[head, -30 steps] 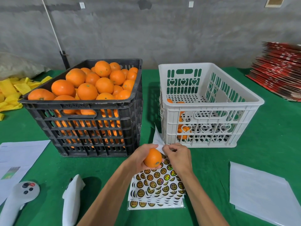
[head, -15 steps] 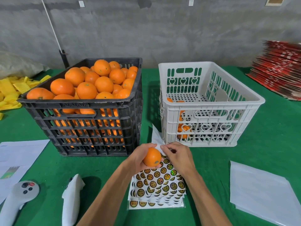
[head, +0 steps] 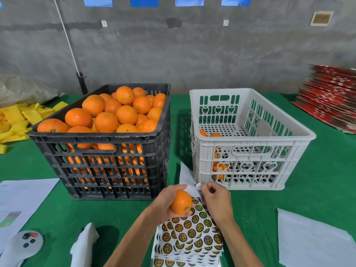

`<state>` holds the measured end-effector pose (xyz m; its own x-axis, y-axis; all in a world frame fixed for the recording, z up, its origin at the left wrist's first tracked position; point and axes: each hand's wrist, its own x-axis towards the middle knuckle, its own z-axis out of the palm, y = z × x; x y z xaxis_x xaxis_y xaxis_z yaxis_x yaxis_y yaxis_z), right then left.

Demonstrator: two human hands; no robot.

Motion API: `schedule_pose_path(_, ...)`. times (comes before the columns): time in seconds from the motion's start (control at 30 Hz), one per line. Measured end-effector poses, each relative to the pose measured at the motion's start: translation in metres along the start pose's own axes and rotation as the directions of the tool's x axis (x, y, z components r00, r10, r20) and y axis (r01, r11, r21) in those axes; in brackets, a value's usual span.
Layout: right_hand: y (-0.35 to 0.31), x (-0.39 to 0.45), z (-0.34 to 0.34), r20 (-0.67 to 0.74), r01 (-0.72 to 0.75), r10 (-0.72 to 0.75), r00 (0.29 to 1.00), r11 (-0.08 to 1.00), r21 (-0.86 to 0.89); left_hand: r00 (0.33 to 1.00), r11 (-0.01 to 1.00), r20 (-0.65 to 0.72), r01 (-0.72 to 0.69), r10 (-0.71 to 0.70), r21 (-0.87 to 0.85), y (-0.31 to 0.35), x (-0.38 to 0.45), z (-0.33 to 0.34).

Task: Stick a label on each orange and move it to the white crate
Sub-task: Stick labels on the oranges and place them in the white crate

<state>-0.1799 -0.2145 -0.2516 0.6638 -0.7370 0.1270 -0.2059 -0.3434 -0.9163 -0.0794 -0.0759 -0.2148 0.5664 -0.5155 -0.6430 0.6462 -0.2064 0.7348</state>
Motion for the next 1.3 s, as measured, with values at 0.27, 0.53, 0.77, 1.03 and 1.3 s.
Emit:
schedule_pose_path(0.27, -0.04, -0.03, 0.004, -0.072, 0.423, -0.485, 0.871, 0.817, -0.391, 1.0, 0.974, 0.001, 0.018, -0.018, -0.226, 0.006, -0.024, -0.004)
schedule_pose_path(0.53, -0.041, -0.056, 0.005, 0.09, 0.739, -0.734, 0.674, 0.665, -0.112, 0.998, 0.967, 0.066, -0.006, 0.024, -0.256, 0.007, -0.041, -0.015)
schedule_pose_path(0.77, -0.034, -0.047, -0.008, 0.306, 0.512, -0.41, 0.859, 0.7, -0.499, 0.996, 0.927, -0.059, -0.083, 0.066, -0.365, -0.003, -0.053, -0.022)
schedule_pose_path(1.03, -0.036, -0.032, -0.012, 0.171, 0.544, -0.544, 0.822, 0.66, -0.518, 0.991, 0.875, -0.125, -0.106, 0.052, -0.472, -0.008, -0.056, -0.017)
schedule_pose_path(1.3, -0.035, -0.03, 0.012, 0.487, 0.588, -0.33, 0.808, 0.481, -0.65, 0.989, 0.792, -0.096, -0.148, 0.113, -0.592, -0.016, -0.059, -0.018)
